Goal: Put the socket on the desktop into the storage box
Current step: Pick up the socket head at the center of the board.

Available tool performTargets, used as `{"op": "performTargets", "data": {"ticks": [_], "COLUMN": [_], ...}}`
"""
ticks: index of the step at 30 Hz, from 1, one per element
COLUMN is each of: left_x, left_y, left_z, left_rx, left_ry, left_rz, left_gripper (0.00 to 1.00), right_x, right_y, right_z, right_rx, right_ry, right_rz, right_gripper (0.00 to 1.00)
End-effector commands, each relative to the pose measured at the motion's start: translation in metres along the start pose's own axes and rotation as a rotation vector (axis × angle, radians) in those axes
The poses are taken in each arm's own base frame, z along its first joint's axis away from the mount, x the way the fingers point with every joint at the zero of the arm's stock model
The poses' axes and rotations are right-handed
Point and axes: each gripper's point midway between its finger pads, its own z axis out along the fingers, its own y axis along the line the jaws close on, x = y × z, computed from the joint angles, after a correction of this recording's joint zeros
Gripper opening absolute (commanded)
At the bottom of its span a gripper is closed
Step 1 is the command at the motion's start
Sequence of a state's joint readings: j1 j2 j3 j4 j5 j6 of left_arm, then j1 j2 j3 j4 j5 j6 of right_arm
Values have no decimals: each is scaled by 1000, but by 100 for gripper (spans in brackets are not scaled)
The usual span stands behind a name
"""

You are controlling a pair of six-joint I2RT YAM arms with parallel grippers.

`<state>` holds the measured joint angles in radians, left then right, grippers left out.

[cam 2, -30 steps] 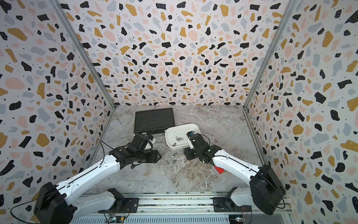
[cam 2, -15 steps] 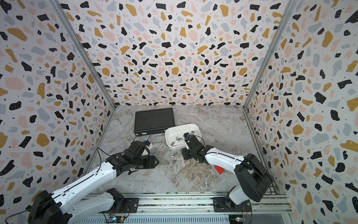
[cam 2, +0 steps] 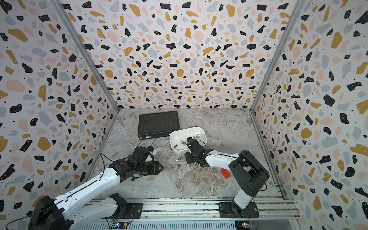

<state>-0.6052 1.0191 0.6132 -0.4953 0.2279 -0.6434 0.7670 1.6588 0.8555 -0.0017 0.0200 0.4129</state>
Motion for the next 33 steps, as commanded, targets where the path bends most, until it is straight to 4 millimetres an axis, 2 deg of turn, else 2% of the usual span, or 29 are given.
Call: {"op": "performTargets", "data": {"ticks": [1,25,33], "left_x": [0,3,3], "left_y": [-1,4,5], "left_z": [1,3,3], "left_rx": [14,0,-5], "left_ry": [-10,-5,-7], "left_rz": [-4,-15,-16], "left_gripper": [58,57,57], "right_x": [-24,-29,-28], "right_y": [9,9,5], "right_z": [-2,25,30], "right_rx": [-11,60,95], "right_ry": [-61,-37,-33], "right_rz": [8,23,30], "right_gripper": [54,51,47]}}
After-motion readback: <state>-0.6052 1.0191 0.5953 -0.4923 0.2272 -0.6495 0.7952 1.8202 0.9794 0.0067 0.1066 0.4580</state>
